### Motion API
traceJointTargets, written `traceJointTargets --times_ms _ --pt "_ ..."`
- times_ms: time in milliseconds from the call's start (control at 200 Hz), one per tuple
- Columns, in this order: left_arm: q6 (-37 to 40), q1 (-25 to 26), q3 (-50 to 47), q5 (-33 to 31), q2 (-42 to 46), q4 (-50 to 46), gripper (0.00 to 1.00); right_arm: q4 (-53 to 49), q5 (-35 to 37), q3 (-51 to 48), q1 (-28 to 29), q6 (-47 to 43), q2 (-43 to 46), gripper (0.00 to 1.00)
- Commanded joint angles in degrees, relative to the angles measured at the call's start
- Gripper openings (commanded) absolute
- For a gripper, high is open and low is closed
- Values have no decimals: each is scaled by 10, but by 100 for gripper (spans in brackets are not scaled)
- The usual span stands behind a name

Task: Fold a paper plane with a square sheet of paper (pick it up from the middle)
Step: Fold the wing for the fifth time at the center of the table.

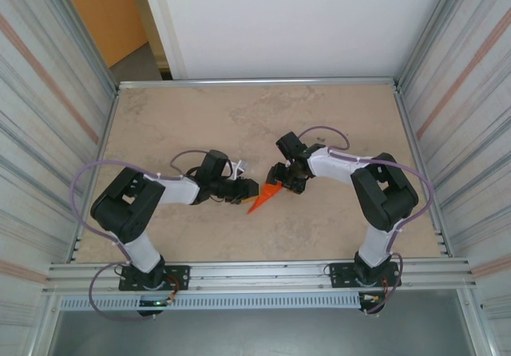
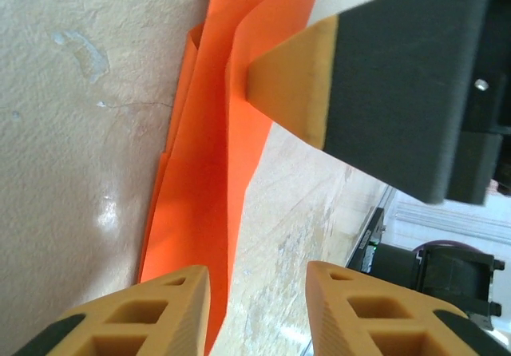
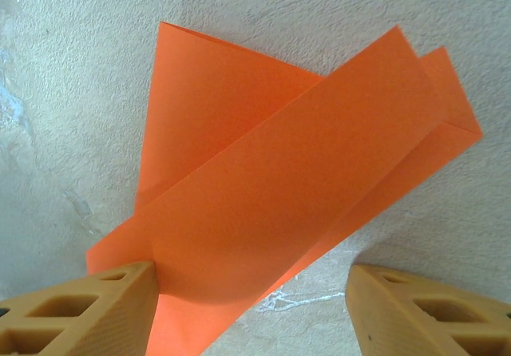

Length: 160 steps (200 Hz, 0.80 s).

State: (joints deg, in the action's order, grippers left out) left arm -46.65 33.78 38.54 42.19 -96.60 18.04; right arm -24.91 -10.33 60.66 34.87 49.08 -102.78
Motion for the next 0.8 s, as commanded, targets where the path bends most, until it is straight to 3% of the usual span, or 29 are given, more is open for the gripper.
traceJointTargets --times_ms 0,266,797 --pt "53 -3 -9 -35 34 -65 41 30 17 -23 7 8 -66 65" --pt "93 24 14 -76 41 -143 50 28 15 -21 8 10 -70 64" --pt "131 47 59 -92 2 -207 51 25 7 -15 8 16 -83 63"
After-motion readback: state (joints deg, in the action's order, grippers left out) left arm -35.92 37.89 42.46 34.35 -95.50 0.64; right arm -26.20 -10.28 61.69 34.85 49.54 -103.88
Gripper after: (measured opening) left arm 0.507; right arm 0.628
